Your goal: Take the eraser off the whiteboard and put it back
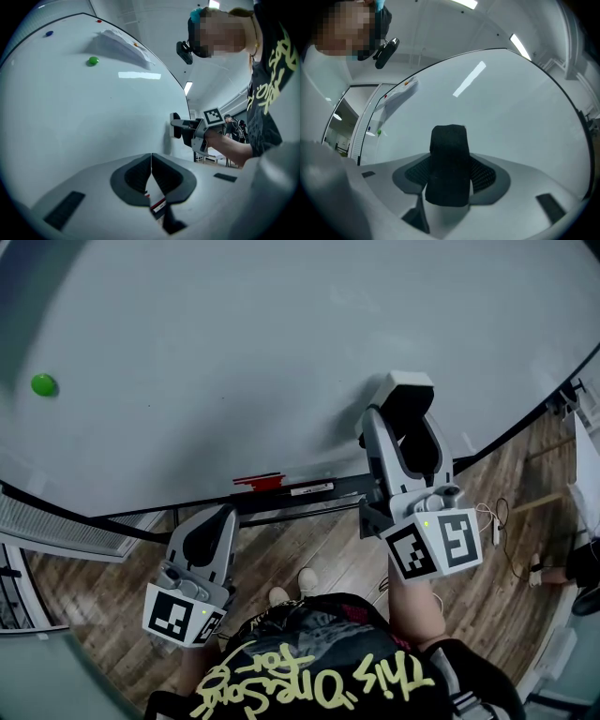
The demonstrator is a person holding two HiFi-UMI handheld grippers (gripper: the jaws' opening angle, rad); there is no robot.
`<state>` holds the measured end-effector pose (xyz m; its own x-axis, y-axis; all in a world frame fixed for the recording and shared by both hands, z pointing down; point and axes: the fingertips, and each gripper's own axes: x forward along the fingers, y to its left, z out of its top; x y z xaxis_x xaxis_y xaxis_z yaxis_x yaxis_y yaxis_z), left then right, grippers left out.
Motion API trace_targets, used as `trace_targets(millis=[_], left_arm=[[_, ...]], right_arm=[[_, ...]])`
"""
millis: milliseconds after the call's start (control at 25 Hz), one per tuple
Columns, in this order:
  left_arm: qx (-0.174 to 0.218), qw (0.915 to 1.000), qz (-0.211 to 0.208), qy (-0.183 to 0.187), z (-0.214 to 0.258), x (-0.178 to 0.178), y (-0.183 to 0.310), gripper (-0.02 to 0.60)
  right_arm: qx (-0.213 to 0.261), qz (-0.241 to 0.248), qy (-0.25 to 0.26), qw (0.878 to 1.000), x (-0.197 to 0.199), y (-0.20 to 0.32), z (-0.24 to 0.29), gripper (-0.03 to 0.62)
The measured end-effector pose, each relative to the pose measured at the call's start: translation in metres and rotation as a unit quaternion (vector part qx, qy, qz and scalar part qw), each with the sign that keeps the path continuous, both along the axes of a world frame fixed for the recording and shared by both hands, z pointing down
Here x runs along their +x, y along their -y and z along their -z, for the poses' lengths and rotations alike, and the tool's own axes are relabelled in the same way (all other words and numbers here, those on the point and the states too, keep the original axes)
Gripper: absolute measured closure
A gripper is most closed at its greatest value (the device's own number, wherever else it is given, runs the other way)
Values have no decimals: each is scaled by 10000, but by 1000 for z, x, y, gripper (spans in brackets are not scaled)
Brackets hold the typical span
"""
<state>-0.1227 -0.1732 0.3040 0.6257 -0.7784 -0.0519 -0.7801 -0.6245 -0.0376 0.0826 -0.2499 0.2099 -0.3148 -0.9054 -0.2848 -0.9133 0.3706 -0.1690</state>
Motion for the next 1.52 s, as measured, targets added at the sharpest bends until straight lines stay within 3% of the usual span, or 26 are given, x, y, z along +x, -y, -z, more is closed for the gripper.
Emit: trace_targets(millis=[360,1520], left_arm=[[-2,9999,-140,12,1,6,1,571],[-11,9994,-330,67,1,12,0,571]], right_arm=[[-37,161,189,9997,3,-12,-1,359],[-305,269,-7,9992,1,-42,-29,359]])
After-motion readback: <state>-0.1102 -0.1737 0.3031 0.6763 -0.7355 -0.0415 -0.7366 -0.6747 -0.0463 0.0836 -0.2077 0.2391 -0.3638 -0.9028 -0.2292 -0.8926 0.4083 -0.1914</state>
